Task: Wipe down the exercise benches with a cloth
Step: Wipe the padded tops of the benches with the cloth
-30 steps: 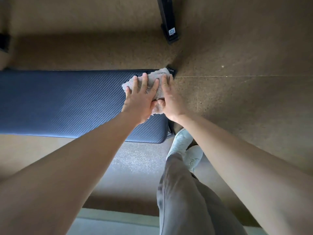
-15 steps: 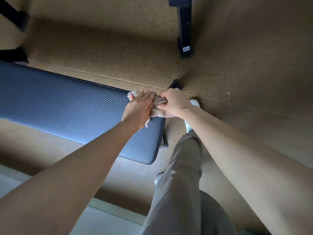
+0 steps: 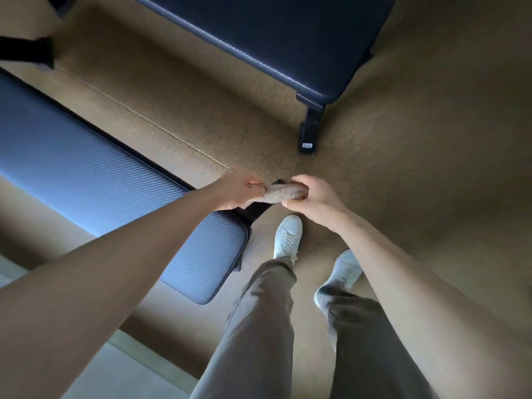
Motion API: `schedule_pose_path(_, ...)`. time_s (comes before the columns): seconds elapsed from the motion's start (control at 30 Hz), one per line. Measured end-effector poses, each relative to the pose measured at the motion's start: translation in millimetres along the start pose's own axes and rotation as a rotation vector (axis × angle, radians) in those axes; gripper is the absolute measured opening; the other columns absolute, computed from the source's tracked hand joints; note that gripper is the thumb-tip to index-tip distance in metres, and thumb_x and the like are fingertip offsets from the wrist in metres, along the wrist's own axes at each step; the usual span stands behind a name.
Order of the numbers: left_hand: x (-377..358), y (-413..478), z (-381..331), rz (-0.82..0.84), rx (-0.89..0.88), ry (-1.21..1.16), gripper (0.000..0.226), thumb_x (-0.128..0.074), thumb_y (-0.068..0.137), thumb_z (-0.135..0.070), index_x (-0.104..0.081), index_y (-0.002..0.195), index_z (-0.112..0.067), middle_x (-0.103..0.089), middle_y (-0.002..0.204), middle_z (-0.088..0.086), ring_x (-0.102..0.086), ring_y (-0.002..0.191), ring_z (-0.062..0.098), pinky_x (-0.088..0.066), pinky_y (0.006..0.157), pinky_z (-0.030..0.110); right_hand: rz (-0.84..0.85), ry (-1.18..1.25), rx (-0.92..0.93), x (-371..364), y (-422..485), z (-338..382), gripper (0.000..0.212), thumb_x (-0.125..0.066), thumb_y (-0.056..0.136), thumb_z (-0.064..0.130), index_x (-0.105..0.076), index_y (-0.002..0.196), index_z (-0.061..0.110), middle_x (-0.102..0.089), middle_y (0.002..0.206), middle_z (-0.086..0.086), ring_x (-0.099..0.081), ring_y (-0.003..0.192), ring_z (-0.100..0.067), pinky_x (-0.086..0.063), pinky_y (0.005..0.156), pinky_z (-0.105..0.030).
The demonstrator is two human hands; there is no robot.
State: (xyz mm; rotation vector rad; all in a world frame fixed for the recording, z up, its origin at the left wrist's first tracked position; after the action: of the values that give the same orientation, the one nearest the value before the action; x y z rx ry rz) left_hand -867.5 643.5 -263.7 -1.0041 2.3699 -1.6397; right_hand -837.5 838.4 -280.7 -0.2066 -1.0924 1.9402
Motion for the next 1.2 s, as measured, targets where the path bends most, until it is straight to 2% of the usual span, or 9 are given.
schedule_pose_path(0.13, -0.4, -2.5, -31.4, -0.116, -0.028, 0.090, 0.023, -0.067, 0.096, -0.029, -0.076, 0.117, -0.027, -0.072, 0.104, -0.006, -0.066, 0.096, 0.011, -0.050, 0.079, 0.017, 0.123, 0.119, -0.035, 45.2, 10.1, 9.0, 0.034, -0.069, 0.093, 0.041, -0.072, 0.105, 0.010, -0.069, 0.089, -0.007, -0.064, 0.086, -0.016, -0.047, 0.074, -0.027)
schedule_pose_path(0.27, 8.2, 5.7, -72.0, -0.284, 0.036, 0.050, 0.016, -0.071, 0.091, -0.044, -0.073, 0.098, -0.030, -0.075, 0.100, -0.007, -0.071, 0.091, 0.022, -0.060, 0.079, 0.038, 0.183, -0.187, 0.091, 102.2, 24.0, 24.9, 0.023, -0.067, 0.095, 0.024, -0.075, 0.115, 0.016, -0.073, 0.104, -0.001, -0.067, 0.098, -0.015, -0.049, 0.079, -0.021)
schedule_pose_path(0.5, 29.1, 27.8, -149.6, -0.524, 0.112, 0.162, 0.028, -0.075, 0.084, -0.045, -0.053, 0.080, -0.029, -0.068, 0.082, -0.008, -0.064, 0.080, 0.019, -0.048, 0.066, 0.030, 0.261, -0.523, 0.159, 199.9, 57.8, 45.0, 0.023, -0.070, 0.087, 0.027, -0.078, 0.108, 0.020, -0.076, 0.096, -0.001, -0.069, 0.089, -0.016, -0.057, 0.081, -0.035)
schedule_pose_path(0.7, 64.8, 36.4, -210.2, -0.814, 0.008, 0.036, 0.029, -0.068, 0.074, -0.003, -0.052, 0.070, -0.028, -0.060, 0.083, -0.011, -0.062, 0.078, 0.020, -0.053, 0.069, 0.036, 0.025, -0.455, 0.320, 281.3, 86.2, 79.8, 0.014, -0.075, 0.086, 0.008, -0.069, 0.098, 0.014, -0.068, 0.098, -0.001, -0.062, 0.089, -0.017, -0.050, 0.077, -0.034)
schedule_pose_path(0.9, 92.9, 42.6, -258.1, -1.201, -0.167, -0.013, 0.021, -0.068, 0.073, 0.004, -0.062, 0.083, -0.014, -0.061, 0.089, -0.004, -0.050, 0.089, 0.017, -0.036, 0.073, 0.025, -0.289, -0.490, 0.716, 328.2, 102.0, 124.1, 0.030, -0.078, 0.080, 0.003, -0.063, 0.105, 0.011, -0.062, 0.109, -0.006, -0.058, 0.097, -0.021, -0.055, 0.085, -0.035)
schedule_pose_path(0.97, 72.5, 56.0, -260.2, -1.144, -0.120, 0.041, 0.022, -0.071, 0.075, 0.000, -0.066, 0.092, -0.013, -0.065, 0.097, 0.000, -0.055, 0.094, 0.024, -0.041, 0.074, 0.031, -0.310, -0.652, 0.747, 328.3, 103.4, 118.5, 0.040, -0.081, 0.078, 0.009, -0.062, 0.112, 0.012, -0.061, 0.116, -0.008, -0.057, 0.107, -0.028, -0.053, 0.090, -0.042)
schedule_pose_path(1.07, 29.1, 86.2, -240.6, -0.797, 0.157, 0.039, 0.017, -0.071, 0.081, -0.020, -0.068, 0.097, -0.024, -0.072, 0.106, -0.002, -0.064, 0.099, 0.028, -0.053, 0.083, 0.040, -0.163, -0.888, 0.553, 320.7, 111.0, 85.3, 0.053, -0.080, 0.084, 0.020, -0.058, 0.132, 0.016, -0.063, 0.128, -0.010, -0.059, 0.116, -0.035, -0.053, 0.094, -0.047)
schedule_pose_path(1.13, 5.9, 97.8, -230.9, -0.598, 0.328, -0.039, 0.019, -0.063, 0.084, -0.026, -0.070, 0.102, -0.030, -0.074, 0.106, -0.004, -0.067, 0.100, 0.026, -0.055, 0.088, 0.039, -0.041, -0.859, 0.352, 315.5, 113.9, 56.8, 0.054, -0.074, 0.091, 0.023, -0.056, 0.142, 0.019, -0.066, 0.133, -0.009, -0.063, 0.119, -0.035, -0.054, 0.095, -0.045)
schedule_pose_path(1.2, -0.9, 104.9, -231.4, -0.610, 0.326, -0.068, 0.023, -0.060, 0.087, -0.024, -0.071, 0.107, -0.027, -0.074, 0.108, -0.002, -0.065, 0.102, 0.026, -0.053, 0.083, 0.035, -0.010, -0.815, 0.263, 310.2, 115.8, 38.4, 0.045, -0.067, 0.096, 0.022, -0.061, 0.140, 0.018, -0.068, 0.131, -0.008, -0.064, 0.119, -0.033, -0.054, 0.093, -0.042)
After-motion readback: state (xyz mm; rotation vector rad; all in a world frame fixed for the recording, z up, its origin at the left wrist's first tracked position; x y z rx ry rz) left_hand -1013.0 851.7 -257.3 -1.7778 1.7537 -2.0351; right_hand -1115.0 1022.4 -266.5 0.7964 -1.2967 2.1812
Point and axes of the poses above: each hand's wrist, its own y-axis towards the middle knuckle, its own x-axis out of the back of the hand, z = x × y, the point moved 4 cm from there along y, towards the middle knuckle
